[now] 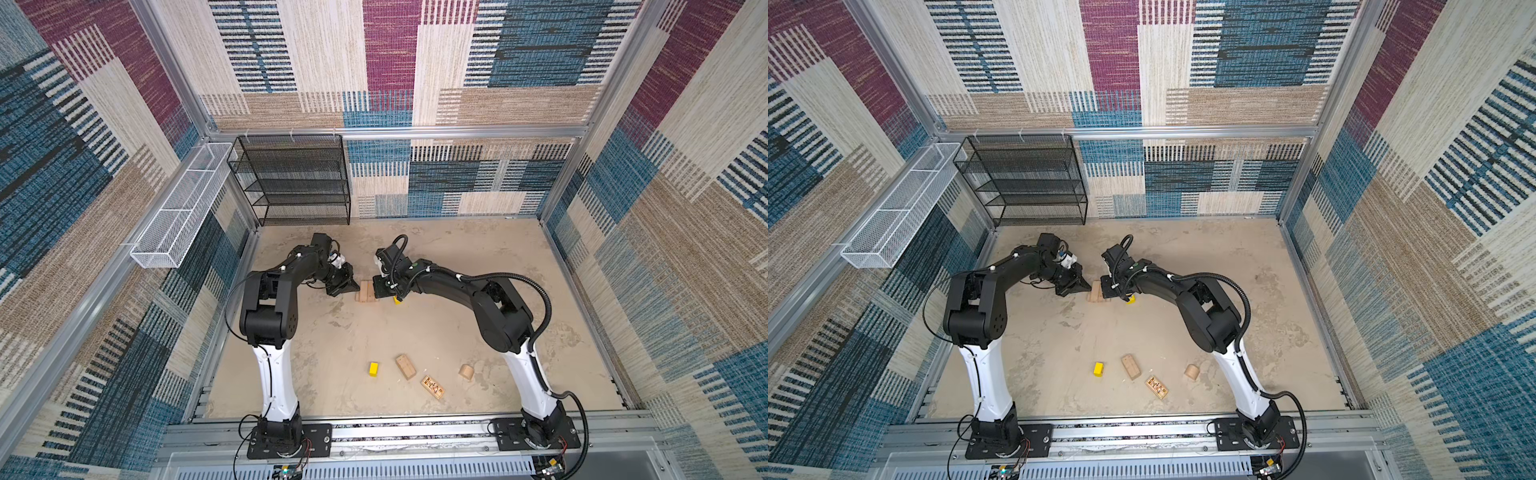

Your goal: Build the wood block tower

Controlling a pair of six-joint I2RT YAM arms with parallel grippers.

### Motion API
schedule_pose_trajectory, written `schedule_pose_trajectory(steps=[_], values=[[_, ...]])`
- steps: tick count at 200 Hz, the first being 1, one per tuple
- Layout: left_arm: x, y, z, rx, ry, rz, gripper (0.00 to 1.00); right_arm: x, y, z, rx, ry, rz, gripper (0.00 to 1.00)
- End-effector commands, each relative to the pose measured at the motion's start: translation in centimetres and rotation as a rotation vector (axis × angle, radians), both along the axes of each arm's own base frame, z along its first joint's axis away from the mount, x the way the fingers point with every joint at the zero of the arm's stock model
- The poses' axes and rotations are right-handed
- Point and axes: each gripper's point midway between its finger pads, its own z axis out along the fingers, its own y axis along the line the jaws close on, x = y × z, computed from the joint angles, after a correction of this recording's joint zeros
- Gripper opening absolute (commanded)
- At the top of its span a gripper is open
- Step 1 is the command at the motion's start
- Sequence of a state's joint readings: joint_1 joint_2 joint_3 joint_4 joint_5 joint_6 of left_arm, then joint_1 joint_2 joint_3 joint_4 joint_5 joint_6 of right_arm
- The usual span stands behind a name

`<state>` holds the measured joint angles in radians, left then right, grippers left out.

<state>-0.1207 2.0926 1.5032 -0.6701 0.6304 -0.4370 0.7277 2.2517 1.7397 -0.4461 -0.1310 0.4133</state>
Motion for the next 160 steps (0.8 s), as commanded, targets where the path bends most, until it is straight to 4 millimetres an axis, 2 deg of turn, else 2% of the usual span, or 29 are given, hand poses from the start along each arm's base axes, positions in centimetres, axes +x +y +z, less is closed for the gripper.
schedule_pose_trajectory(steps=[1,160], values=[[-0.04,0.03,-0.12,0.006,-0.011,-0.019,0.0,0.08,0.3,0.19,0.007,-0.003,0.011,0.04],[0.21,0.34,0.17,0.027,-0.023,-0.025,0.0,-0.08,-0.17,0.87,0.0,-0.009,-0.002,0.05]])
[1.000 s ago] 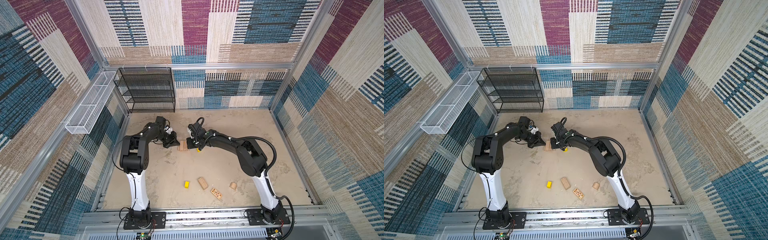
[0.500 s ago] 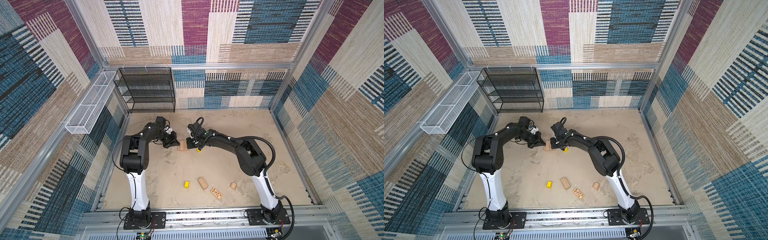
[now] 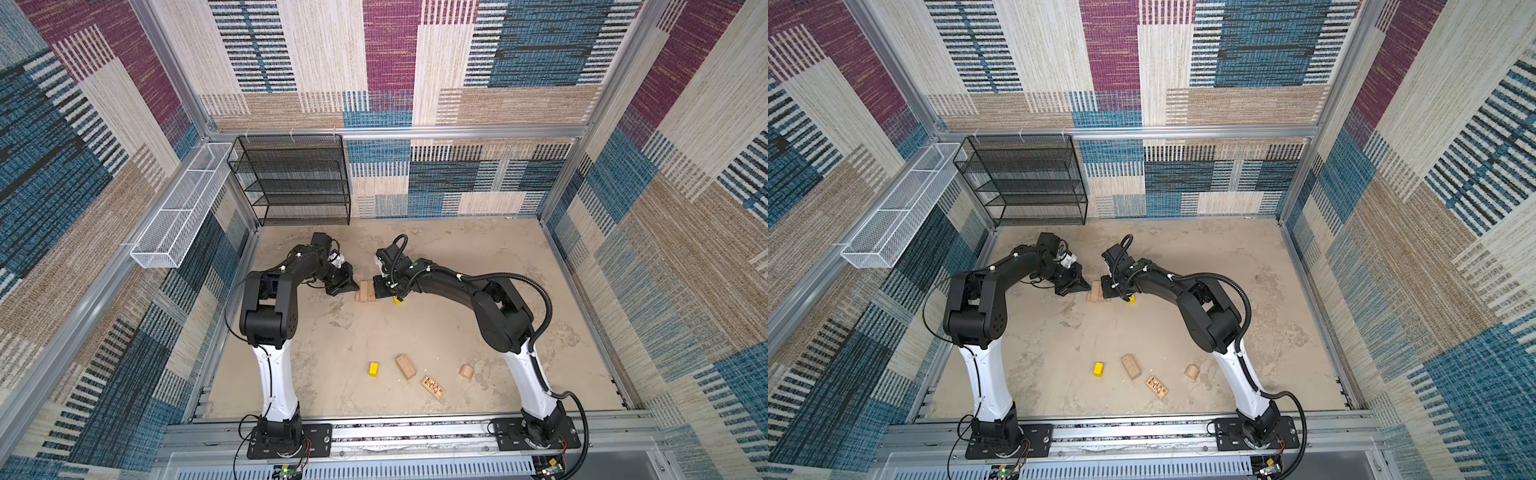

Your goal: Build the wood block tower

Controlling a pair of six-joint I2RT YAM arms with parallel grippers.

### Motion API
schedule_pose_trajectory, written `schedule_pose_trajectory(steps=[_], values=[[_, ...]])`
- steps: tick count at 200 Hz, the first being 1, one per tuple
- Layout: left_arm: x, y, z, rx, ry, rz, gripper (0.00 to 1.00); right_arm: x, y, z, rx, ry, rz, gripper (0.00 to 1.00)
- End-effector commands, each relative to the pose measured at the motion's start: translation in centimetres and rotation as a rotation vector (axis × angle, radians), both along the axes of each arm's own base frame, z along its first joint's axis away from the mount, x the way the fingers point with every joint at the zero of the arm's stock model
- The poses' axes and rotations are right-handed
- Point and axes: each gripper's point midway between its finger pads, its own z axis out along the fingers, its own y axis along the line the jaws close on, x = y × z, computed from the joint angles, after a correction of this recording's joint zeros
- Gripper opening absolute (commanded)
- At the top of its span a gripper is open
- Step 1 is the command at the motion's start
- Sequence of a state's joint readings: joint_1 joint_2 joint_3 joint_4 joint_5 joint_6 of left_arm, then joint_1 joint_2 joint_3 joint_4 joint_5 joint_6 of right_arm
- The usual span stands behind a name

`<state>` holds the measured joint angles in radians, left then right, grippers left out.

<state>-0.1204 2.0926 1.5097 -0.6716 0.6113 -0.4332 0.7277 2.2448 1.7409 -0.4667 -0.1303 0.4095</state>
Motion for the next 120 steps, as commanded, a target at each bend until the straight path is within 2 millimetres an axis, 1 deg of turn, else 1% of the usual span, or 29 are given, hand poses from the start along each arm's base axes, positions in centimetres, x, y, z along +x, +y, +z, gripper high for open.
schedule_pose_trajectory(steps=[1,22,40,47,63,93,100,102,104,120], values=[[0.0,0.1,0.2,0.009,-0.014,-0.028,0.0,0.2,0.1,0.8,0.011,-0.016,-0.005,0.05],[0.0,0.3,0.4,0.024,-0.023,-0.029,0.0,0.1,-0.1,1.1,0.01,-0.023,-0.008,0.05],[0.2,0.5,1.3,0.027,-0.041,-0.029,0.0,0.1,-0.3,1.7,0.011,-0.031,-0.017,0.05],[0.4,1.2,1.4,0.06,-0.055,-0.02,0.0,0.1,-0.4,2.0,0.012,-0.038,-0.02,0.05],[0.7,1.9,2.7,0.069,-0.09,-0.019,0.0,-0.1,-0.8,3.0,0.018,-0.055,-0.029,0.05],[1.1,4.1,5.5,0.109,-0.167,0.016,0.0,-0.7,-1.7,4.9,0.024,-0.103,-0.027,0.06],[1.1,4.6,6.1,0.119,-0.18,0.025,0.0,-0.7,-1.8,6.1,0.031,-0.13,-0.028,0.06],[1.1,4.7,6.3,0.123,-0.185,0.027,0.0,-1.0,-2.1,5.6,0.021,-0.124,-0.028,0.06],[1.1,4.8,6.6,0.127,-0.194,0.027,0.0,-1.1,-2.3,5.6,0.019,-0.125,-0.028,0.06],[0.7,5.6,8.5,0.174,-0.249,0.022,0.0,-1.6,-3.3,6.6,0.008,-0.158,-0.038,0.08]])
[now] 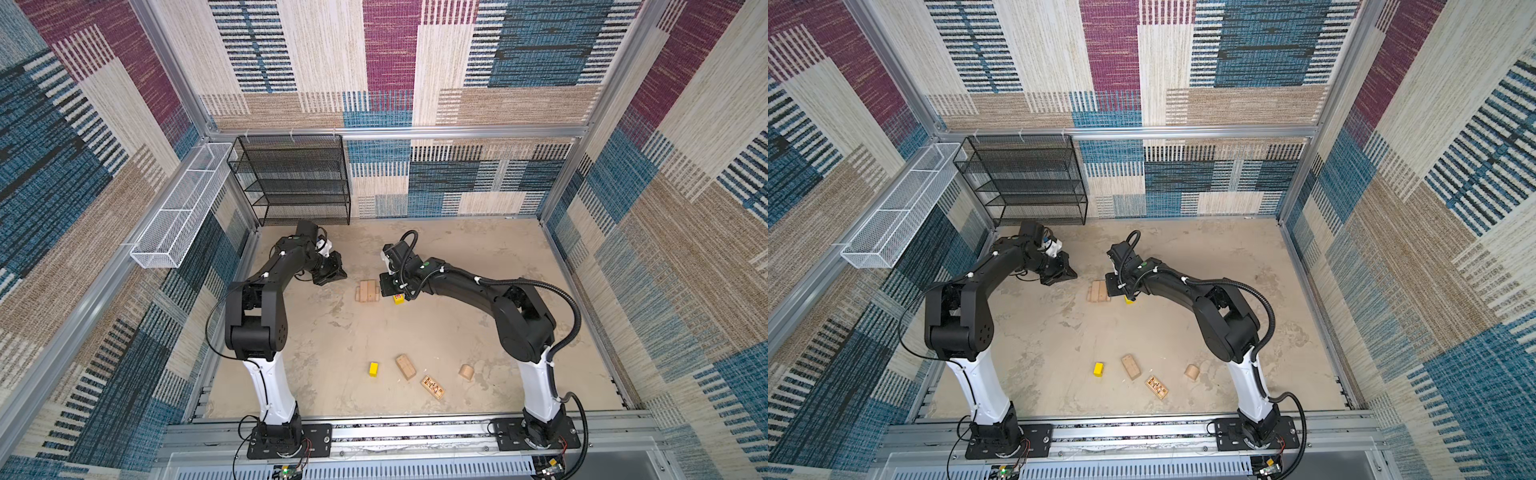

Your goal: Build the wood block tower

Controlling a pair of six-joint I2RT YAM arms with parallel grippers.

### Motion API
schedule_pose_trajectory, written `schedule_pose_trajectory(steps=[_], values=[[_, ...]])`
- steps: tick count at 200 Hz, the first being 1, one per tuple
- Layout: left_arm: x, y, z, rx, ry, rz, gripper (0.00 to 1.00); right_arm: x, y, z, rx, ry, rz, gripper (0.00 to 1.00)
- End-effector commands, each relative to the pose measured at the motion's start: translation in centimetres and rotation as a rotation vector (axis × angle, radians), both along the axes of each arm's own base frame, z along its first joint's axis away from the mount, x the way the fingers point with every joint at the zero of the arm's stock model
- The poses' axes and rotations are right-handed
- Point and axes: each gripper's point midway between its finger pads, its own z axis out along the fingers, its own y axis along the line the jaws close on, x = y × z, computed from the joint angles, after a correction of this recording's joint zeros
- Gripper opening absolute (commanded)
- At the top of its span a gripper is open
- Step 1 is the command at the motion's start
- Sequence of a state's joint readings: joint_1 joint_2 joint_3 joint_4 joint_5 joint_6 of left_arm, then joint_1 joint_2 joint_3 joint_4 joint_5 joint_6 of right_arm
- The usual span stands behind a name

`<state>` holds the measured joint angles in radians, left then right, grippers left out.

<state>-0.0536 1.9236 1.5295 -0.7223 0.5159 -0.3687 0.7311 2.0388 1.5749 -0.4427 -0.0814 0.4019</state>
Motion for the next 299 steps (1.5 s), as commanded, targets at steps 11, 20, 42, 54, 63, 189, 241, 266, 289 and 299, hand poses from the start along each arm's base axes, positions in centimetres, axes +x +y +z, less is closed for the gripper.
schedule_pose_trajectory(steps=[11,20,42,54,63,189,241,266,289,299], values=[[-0.9,1.8,3.2,0.113,-0.104,-0.017,0.0,-0.1,-1.6,2.7,-0.008,-0.107,-0.025,0.1],[-1.4,2.1,4.4,0.135,-0.141,-0.017,0.0,-0.3,-2.2,3.2,-0.012,-0.129,-0.03,0.14],[-2.5,2.9,6.6,0.197,-0.211,-0.01,0.01,-0.8,-3.5,4.2,-0.021,-0.178,-0.042,0.24],[-3.1,3.2,7.8,0.233,-0.251,-0.009,0.01,-1.3,-3.8,4.7,-0.016,-0.197,-0.032,0.39],[-3.5,3.3,8.7,0.26,-0.28,-0.011,0.01,-1.6,-4.0,5.1,-0.012,-0.206,-0.028,0.48],[-13.8,1.7,10.9,0.352,-0.412,-0.159,0.27,-12.8,-5.0,3.1,-0.13,-0.094,0.141,0.94],[-16.3,2.3,8.0,0.36,-0.341,-0.169,0.29,-17.6,-6.3,1.4,-0.137,0.026,0.176,0.79],[-16.8,2.0,7.2,0.344,-0.333,-0.182,0.29,-19.2,-6.7,0.5,-0.143,0.077,0.182,0.72],[-17.1,1.7,6.0,0.33,-0.318,-0.202,0.29,-20.2,-6.9,-0.5,-0.167,0.119,0.179,0.67],[-17.3,1.7,5.6,0.328,-0.306,-0.21,0.29,-20.5,-7.0,-0.9,-0.174,0.134,0.174,0.65]])
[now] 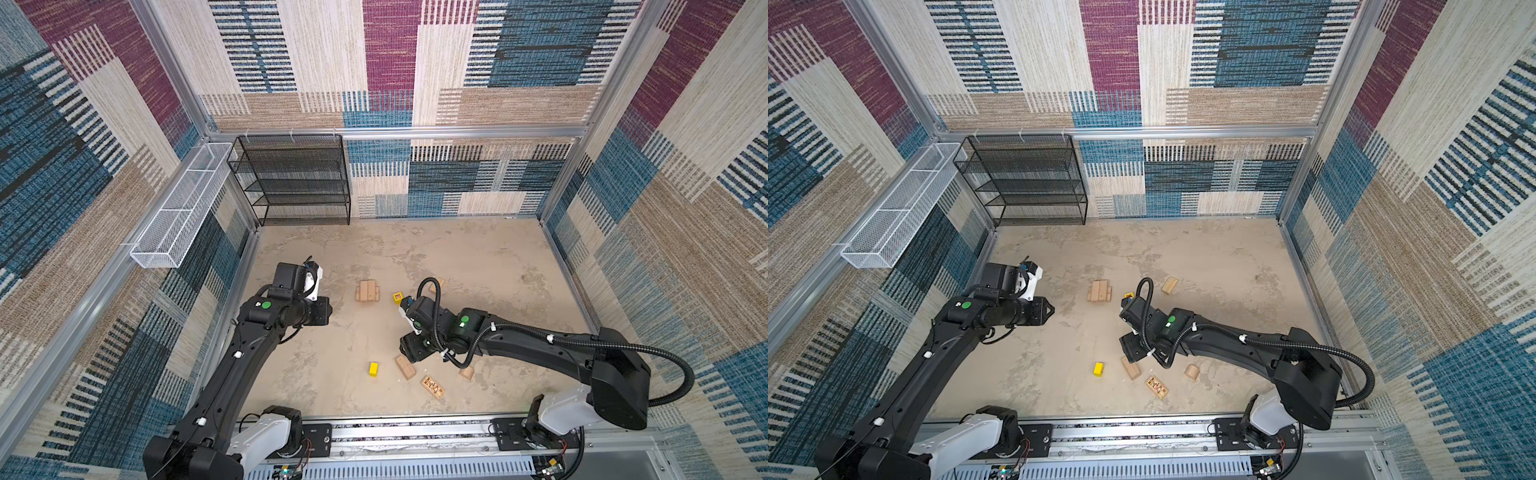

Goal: Build the wood block tower
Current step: 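Raise both grippers off the stack and move the right gripper toward the loose blocks, then lower the right gripper onto the plain wooden block near the yellow cube and grasp it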

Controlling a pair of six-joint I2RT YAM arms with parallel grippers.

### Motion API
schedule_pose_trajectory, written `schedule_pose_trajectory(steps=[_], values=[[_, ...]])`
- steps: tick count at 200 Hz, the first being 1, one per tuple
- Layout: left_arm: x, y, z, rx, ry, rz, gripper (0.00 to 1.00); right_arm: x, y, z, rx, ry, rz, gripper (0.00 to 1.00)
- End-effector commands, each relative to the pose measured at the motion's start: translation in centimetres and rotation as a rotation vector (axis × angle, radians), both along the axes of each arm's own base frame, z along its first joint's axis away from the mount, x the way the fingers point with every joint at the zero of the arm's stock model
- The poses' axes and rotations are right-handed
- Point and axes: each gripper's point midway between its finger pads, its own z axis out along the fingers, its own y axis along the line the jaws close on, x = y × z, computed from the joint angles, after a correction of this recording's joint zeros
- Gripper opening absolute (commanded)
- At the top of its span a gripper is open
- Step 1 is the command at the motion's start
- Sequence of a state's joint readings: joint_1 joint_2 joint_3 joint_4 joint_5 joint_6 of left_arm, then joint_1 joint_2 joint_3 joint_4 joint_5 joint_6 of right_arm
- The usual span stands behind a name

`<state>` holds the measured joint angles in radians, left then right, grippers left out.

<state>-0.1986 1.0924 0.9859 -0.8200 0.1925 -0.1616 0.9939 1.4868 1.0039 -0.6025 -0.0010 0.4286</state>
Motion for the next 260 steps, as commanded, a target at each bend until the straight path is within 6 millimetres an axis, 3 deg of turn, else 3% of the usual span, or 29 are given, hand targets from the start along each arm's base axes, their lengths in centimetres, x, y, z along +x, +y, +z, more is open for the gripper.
schedule_pose_trajectory(steps=[1,50,101,157,216,260], values=[[-0.3,-0.4,-0.7,-0.007,0.008,-0.041,0.29,-1.0,-0.1,-0.8,-0.01,0.056,-0.027,0.64],[-0.2,-0.7,-1.3,-0.012,0.035,-0.05,0.29,-2.3,1.0,-1.6,-0.026,0.084,-0.033,0.58],[-0.4,-0.8,-1.1,-0.023,0.028,-0.056,0.29,-2.5,2.3,-2.1,-0.088,0.079,-0.05,0.62],[-0.5,-0.6,-0.6,-0.017,0.002,-0.048,0.29,-0.3,5.2,0.3,-0.057,0.014,-0.081,0.66],[-0.6,-0.6,-0.7,-0.02,0.004,-0.05,0.3,-1.9,2.3,-1.5,-0.142,0.068,-0.097,0.67],[-0.5,-0.6,-1.0,-0.016,0.019,-0.049,0.3,-3.2,1.6,-2.5,-0.176,0.101,-0.092,0.66]])
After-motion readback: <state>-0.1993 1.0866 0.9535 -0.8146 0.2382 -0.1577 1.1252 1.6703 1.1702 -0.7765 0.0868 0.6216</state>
